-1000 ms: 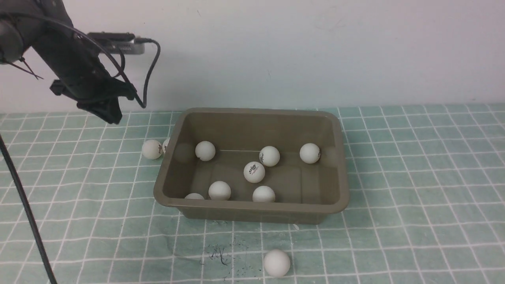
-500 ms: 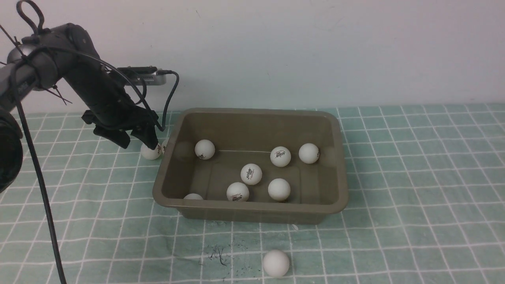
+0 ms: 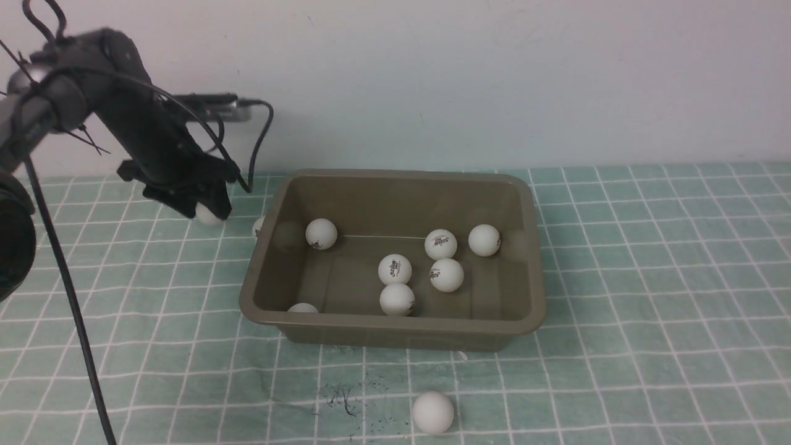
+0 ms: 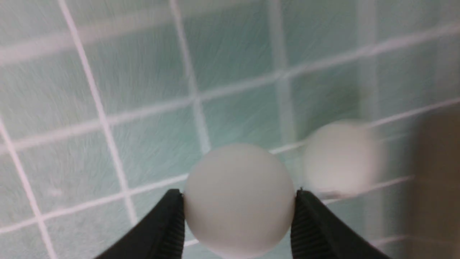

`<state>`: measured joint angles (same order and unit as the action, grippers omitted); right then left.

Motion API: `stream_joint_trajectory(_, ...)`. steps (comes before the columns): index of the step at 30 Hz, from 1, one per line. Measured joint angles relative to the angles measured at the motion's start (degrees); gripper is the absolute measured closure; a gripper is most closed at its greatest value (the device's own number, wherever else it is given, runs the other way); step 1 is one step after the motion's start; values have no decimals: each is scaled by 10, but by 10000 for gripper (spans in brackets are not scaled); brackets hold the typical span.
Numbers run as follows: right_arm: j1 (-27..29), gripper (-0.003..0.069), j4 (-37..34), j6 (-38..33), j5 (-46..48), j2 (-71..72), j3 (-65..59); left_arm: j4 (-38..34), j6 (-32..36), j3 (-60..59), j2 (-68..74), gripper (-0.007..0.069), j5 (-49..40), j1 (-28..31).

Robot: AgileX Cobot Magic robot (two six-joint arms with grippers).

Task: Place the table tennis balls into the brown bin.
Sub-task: 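Reach for and grasp a ping pong ball on the table, then release the ping pong ball into the bin and lift the gripper away, then reach for and grasp a ping pong ball on the table beside the basket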

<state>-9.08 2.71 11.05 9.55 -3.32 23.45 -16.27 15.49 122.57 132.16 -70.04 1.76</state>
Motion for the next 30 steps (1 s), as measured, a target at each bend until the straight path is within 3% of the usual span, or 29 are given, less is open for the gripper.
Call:
stream_joint_trajectory(3,0,673,0,0,28,0,-1,-76,29,11,-48,286,0,-28)
stream_joint_trajectory(7,0,673,0,0,39,0,-1,-109,60,12,-65,286,-3,-85)
stream_joint_trajectory(12,0,673,0,0,41,0,-1,-54,58,10,-42,246,-5,-142)
stream_joint_trajectory(14,0,673,0,0,41,0,-1,-1,12,9,-30,133,-5,-167)
stream_joint_trajectory(16,0,673,0,0,41,0,-1,31,-18,9,-31,111,-5,-173)
stream_joint_trajectory(18,0,673,0,0,41,0,-1,84,-50,9,-36,141,-5,-174)
stream_joint_trajectory(19,0,673,0,0,41,0,-1,105,-64,9,-40,194,-5,-169)
stream_joint_trajectory(22,0,673,0,0,41,0,-1,130,-80,9,-46,465,-6,-133)
stream_joint_trajectory(24,0,673,0,0,41,0,-1,126,-82,9,-43,573,-6,-99)
stream_joint_trajectory(27,0,673,0,0,41,0,-1,89,-83,9,-29,615,-6,-57)
stream_joint_trajectory(30,0,673,0,0,41,0,-1,26,-63,9,-1,591,-6,-30)
